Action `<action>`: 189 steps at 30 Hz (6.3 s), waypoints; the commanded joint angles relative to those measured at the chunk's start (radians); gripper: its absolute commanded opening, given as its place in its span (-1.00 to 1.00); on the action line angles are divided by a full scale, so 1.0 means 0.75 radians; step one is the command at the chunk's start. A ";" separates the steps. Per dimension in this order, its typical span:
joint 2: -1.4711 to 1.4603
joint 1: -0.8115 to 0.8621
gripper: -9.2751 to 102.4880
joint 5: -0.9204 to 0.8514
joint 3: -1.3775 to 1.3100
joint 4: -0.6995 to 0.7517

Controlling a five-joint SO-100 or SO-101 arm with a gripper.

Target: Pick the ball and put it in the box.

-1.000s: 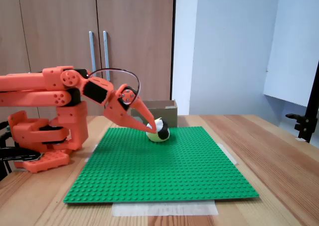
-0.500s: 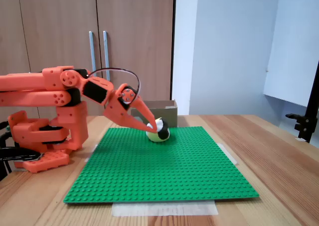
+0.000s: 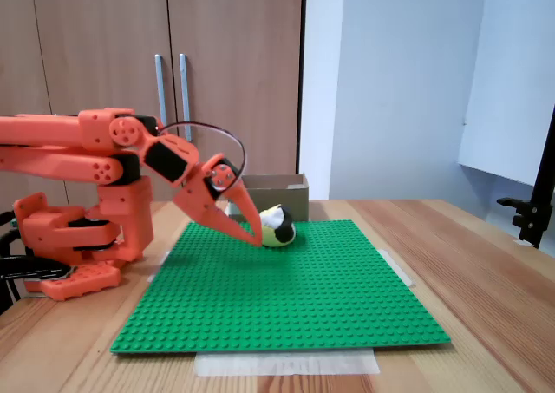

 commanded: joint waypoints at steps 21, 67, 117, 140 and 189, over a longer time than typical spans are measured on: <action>-0.638 -0.039 -0.85 0.160 -0.908 0.385; -1.559 -0.466 -0.72 0.286 -1.683 0.884; -1.565 -0.487 -0.25 0.262 -1.262 0.579; -1.536 -0.489 -0.35 0.229 -1.160 0.446; -1.385 -0.485 -0.85 0.211 -1.460 0.573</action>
